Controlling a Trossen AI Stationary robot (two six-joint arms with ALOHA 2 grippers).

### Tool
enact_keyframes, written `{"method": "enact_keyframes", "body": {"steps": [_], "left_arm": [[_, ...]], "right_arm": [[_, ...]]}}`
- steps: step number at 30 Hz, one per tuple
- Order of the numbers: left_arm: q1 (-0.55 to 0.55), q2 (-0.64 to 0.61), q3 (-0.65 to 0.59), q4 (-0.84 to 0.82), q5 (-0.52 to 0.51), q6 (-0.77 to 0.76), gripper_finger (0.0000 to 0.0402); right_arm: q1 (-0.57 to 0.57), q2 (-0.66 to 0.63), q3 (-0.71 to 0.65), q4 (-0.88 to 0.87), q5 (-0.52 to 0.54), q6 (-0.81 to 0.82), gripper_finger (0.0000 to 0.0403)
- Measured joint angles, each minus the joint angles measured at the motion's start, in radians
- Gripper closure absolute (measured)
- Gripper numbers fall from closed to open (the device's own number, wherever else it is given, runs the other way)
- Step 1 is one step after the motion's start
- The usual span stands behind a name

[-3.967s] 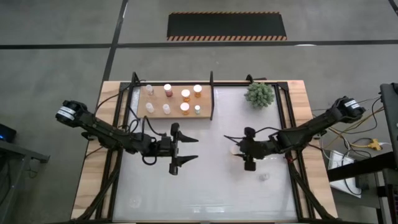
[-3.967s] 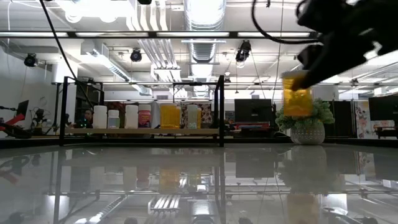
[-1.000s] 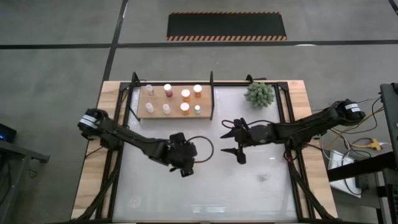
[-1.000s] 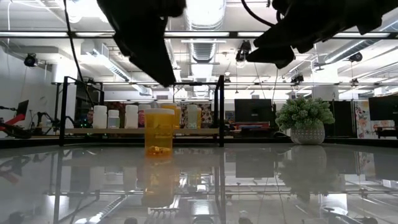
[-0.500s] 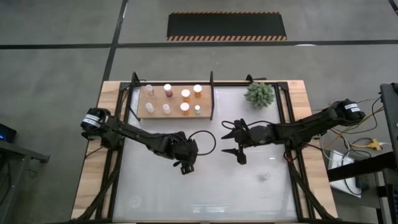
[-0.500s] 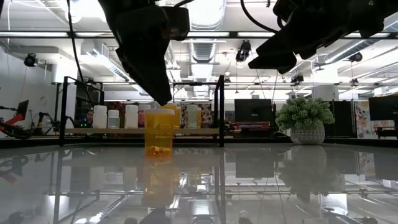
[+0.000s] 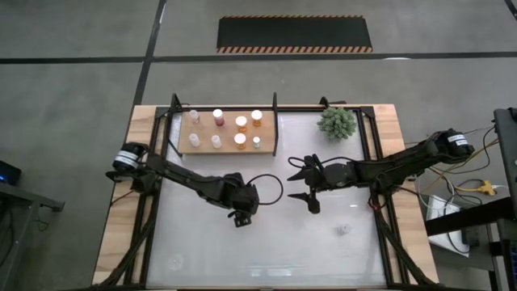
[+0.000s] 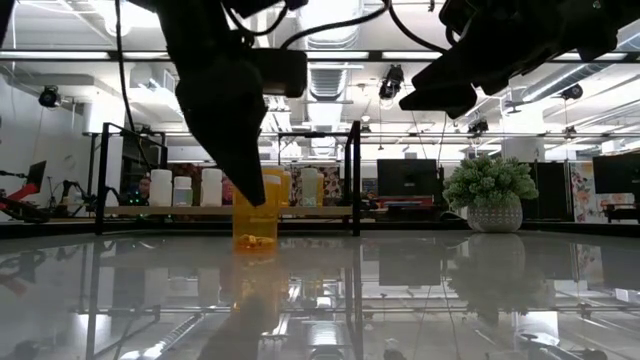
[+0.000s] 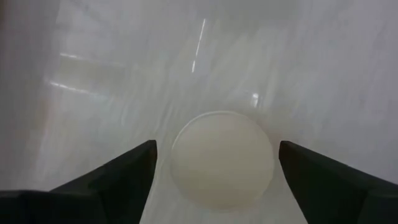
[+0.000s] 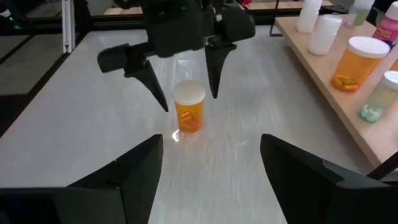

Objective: Pick and place medicine bottles onto shelf by color
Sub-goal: Put the orange pill bottle on the shelf

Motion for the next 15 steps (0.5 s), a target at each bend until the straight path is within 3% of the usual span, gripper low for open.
{"method": "enact_keyframes", "body": {"steps": [5,15], "left_arm": [[0.000,0.010,0.000,0.005,0.000,0.021,0.0114],[0.000,0.002,0.008,0.003,0.000,0.019,0.0217]], "right_arm": [[0.000,0.000,0.000,0.000,0.000,0.008,0.0146],[0.000,0.000,-0.002,0.000,0.000,0.010,0.0146]]}}
